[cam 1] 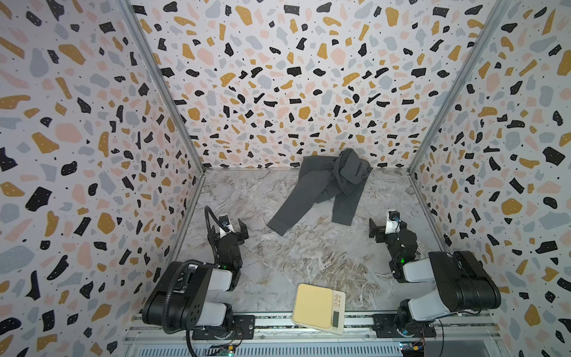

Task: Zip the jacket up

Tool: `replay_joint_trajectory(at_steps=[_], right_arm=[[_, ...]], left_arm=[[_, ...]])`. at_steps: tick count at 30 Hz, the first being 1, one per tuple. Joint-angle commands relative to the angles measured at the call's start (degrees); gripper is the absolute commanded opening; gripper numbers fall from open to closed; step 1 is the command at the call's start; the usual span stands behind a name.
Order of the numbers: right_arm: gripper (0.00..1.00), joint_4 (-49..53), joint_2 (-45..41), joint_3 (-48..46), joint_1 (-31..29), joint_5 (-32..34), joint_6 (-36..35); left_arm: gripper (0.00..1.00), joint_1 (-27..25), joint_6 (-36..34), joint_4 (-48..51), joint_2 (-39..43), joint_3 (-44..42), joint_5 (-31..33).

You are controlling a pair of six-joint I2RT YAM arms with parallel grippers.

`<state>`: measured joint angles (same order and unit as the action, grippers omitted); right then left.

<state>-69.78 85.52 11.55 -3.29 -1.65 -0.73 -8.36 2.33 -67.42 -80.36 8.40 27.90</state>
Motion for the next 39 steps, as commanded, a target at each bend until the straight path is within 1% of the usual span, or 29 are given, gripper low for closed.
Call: replay_joint_trajectory(at_steps=[1, 19, 22, 26, 27, 28, 29, 30, 31, 32, 34, 35, 37, 39], right_arm=[[0.99, 0.4, -0.3, 1.4, -0.1, 0.7, -0.4], [0.99, 0.6, 0.1, 1.5, 0.4, -0.2, 0.0], [0.99, 0.5, -0.1, 1.4, 1.2, -1.8, 0.4], [1.0, 0.3, -0.3, 1.2, 1.2, -1.8, 0.2], [0.96, -0.3, -0.7, 0.9, 0.6, -0.2, -0.1], [0.96, 0.0, -2.2, 0.9, -1.8, 6.8, 0.0], [0.99, 7.5, -6.5, 3.3, -3.9, 12.8, -0.2], [0.99, 18.2, -10.2, 7.3, -4.3, 14.5, 1.1], [1.0, 27.2, -13.3, 11.5, -3.7, 13.6, 5.2], [1.0, 31.6, -15.2, 14.5, -2.5, 10.0, 8.2], [0.99, 35.4, -16.3, 18.7, -0.5, 3.4, 13.3], [0.99, 37.7, -15.5, 21.8, 0.5, 0.3, 16.1], [0.99, 41.7, -11.6, 28.6, 1.9, -4.7, 21.0], [0.99, 44.2, -5.9, 36.1, 2.2, -9.2, 23.6]], left_arm=[[1.0, 0.3, 0.0, -2.2, 0.4, 0.6, 0.0], [1.0, 0.5, 0.6, -2.7, 0.2, 0.4, 0.7], [1.0, 0.7, 0.8, -2.9, 0.1, 0.4, 0.6], [1.0, 0.8, 0.9, -2.6, 0.3, 0.5, 0.9], [1.0, 0.7, 0.8, -2.6, 0.7, 0.2, 0.7], [1.0, 0.3, 0.1, -3.6, 1.6, 0.0, 1.1], [1.0, -1.6, -1.0, -1.0, 4.3, 1.4, 5.9], [1.0, -3.9, -1.3, 7.1, 7.8, 4.4, 10.2], [1.0, -5.4, -0.2, 18.8, 11.3, 9.6, 12.8], [1.0, -5.5, 4.5, 28.0, 13.3, 14.5, 13.2], [1.0, -5.5, 11.0, 39.8, 14.1, 22.4, 11.5], [1.0, -5.6, 14.2, 44.3, 13.4, 26.6, 8.7], [1.0, -6.3, 19.3, 50.2, 10.4, 34.0, 4.0], [1.0, -7.9, 23.1, 55.3, 5.8, 41.0, -0.3]])
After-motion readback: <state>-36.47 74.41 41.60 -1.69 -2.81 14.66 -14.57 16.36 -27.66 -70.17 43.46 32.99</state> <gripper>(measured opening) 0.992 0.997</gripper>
